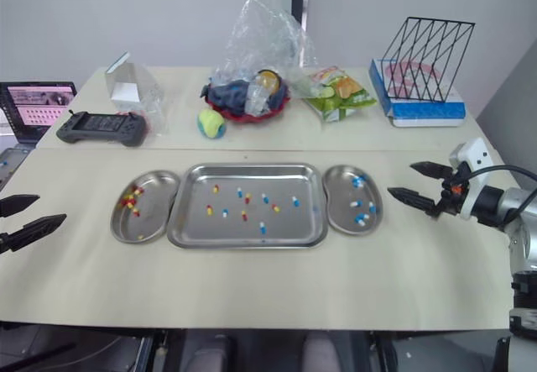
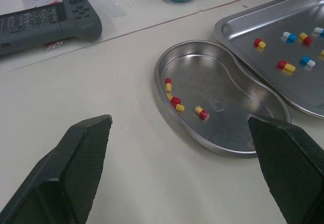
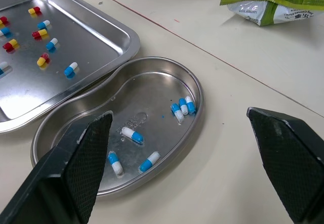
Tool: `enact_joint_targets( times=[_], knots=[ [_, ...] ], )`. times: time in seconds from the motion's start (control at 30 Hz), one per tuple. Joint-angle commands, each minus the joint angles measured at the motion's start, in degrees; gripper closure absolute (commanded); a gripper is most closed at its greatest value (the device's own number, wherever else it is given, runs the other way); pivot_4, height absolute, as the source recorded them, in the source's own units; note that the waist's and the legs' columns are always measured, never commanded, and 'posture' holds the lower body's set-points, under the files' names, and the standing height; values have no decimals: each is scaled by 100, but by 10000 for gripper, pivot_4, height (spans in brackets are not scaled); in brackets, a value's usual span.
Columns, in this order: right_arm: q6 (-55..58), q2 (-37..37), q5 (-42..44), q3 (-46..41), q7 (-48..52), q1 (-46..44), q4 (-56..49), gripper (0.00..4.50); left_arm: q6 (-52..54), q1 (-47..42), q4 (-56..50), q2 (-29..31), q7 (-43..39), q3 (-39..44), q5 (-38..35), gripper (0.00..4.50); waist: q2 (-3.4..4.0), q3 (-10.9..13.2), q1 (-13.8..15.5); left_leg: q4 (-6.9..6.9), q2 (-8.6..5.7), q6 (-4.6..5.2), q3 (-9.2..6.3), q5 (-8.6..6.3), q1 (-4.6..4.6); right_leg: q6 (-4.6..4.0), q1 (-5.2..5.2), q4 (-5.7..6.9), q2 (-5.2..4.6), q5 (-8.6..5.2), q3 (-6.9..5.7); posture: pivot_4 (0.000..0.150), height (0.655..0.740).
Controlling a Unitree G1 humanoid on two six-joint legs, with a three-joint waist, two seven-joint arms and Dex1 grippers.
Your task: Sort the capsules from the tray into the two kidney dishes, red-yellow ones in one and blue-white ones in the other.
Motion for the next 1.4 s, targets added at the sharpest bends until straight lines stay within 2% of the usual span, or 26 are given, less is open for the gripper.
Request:
enact_joint_targets(
  times=[0.03,0.17,0.3,0.5,0.57,0.7,0.87,1.13,1.33,1.4],
  knots=[
    [-90,-19,116,-188,-14,-90,-118,414,80,-63,-153,163,-8,79,-111,0,0,0,-2,0,0,0,0,0,0,0,0,0,0,0,0,1500,7380],
    [-103,-2,129,-198,-34,-66,-176,414,339,-412,-163,211,59,2,-242,0,0,0,15,1,0,0,0,0,-1,0,1,0,0,0,-1,1500,7380],
    [47,23,175,-151,-52,71,-564,414,1056,-513,-669,349,-125,-136,-606,0,0,0,-2,1,0,0,0,0,-2,0,0,1,0,0,-1,1500,7380],
    [580,103,507,-182,-185,522,-1712,414,1612,-738,-1425,497,-322,-573,-985,0,0,0,8,0,0,0,0,0,-1,0,0,2,0,0,0,1500,7380],
    [732,151,594,-201,-325,793,-2266,414,2026,-998,-1608,469,-390,-697,-1405,0,-1,0,37,2,0,0,-1,0,-4,0,0,2,0,0,-1,1500,7380],
    [1237,181,998,-340,-580,1134,-3183,414,1833,-1210,-1718,499,-538,-1166,-1212,0,0,0,44,6,0,1,-1,0,-6,0,1,0,0,0,0,1500,7380],
    [1574,105,1245,-410,-817,1128,-3680,414,1702,-1632,-1698,466,-613,-1546,-1160,0,-2,1,47,8,0,1,-1,0,-6,-1,0,0,0,0,0,1500,7380],
    [1922,119,1583,-215,-984,868,-4118,414,1622,-1626,-1748,375,-559,-1734,-1101,0,-2,1,47,7,0,1,-1,0,-6,-1,-1,0,0,-1,-1,1500,7380],
    [2047,167,1713,-48,-1002,694,-4182,414,1474,-1261,-1815,325,-528,-1612,-1008,0,-3,1,49,7,0,3,-1,-1,-8,-1,-2,-2,0,-1,-1,1500,7380],
    [2040,133,1721,-43,-957,686,-4145,414,1700,-1454,-1756,252,-210,-1683,-1053,0,-4,2,67,8,0,3,-1,-1,-9,-1,-2,-2,0,-1,-1,1500,7380]
  ],
)
